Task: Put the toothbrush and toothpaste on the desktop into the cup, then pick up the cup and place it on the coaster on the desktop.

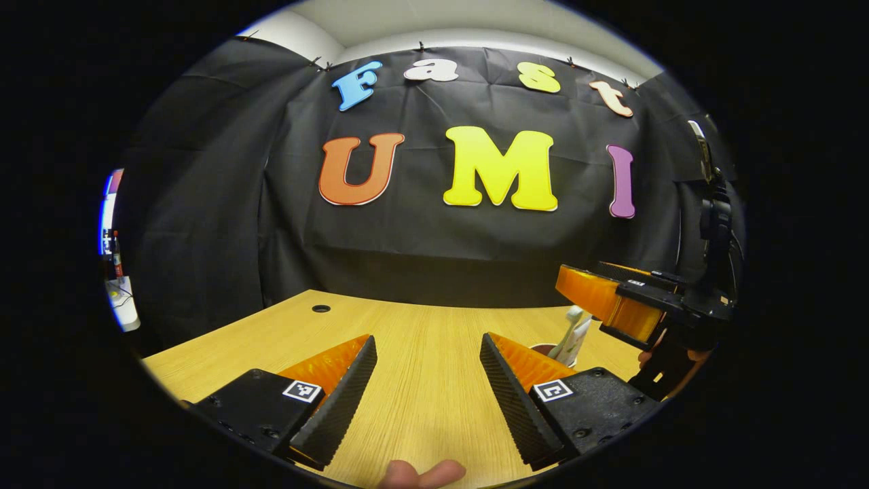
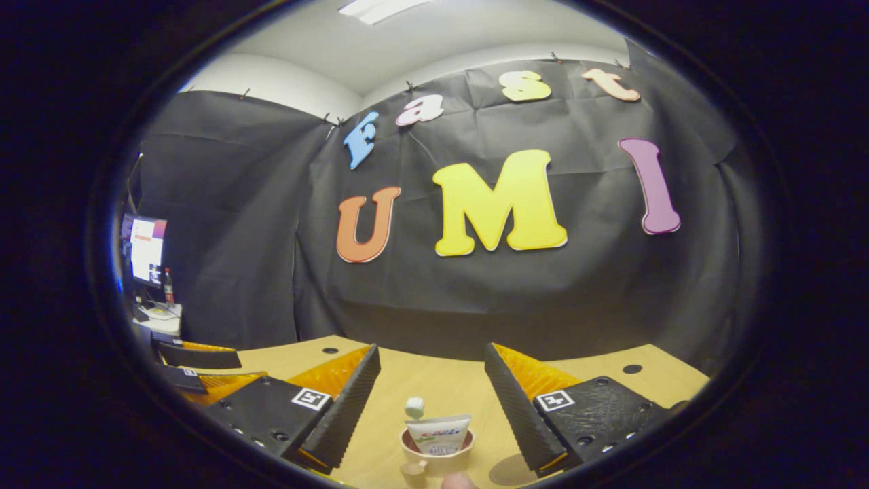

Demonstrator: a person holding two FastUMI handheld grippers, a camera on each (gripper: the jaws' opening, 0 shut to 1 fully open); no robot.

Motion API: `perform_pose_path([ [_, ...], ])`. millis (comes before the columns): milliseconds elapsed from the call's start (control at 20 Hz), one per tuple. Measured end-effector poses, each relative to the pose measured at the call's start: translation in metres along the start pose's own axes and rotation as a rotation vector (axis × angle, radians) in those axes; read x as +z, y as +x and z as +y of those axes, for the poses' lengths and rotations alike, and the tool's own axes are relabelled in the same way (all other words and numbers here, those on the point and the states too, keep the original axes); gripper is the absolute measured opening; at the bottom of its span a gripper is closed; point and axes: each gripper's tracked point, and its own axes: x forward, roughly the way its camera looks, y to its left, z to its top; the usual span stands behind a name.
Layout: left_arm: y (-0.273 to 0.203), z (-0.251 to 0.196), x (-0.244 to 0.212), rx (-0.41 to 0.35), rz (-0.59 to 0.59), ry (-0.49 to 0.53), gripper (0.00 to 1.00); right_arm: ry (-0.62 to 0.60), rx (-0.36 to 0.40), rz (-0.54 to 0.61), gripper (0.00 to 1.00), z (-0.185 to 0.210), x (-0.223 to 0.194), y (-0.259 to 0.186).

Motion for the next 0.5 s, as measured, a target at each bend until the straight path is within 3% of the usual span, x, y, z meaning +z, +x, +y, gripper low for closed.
perform_pose_path([
  [350, -0.015, -0.027, 0.019, -0.016, 0.012, -0.008, 0.97, 0.026, -0.064, -0.037, 0.95, -0.038, 0.019, -0.049],
  [500, -0.024, -0.043, 0.033, -0.039, 0.030, -0.029, 0.97, 0.009, -0.160, -0.042, 0.95, -0.073, 0.024, -0.093],
])
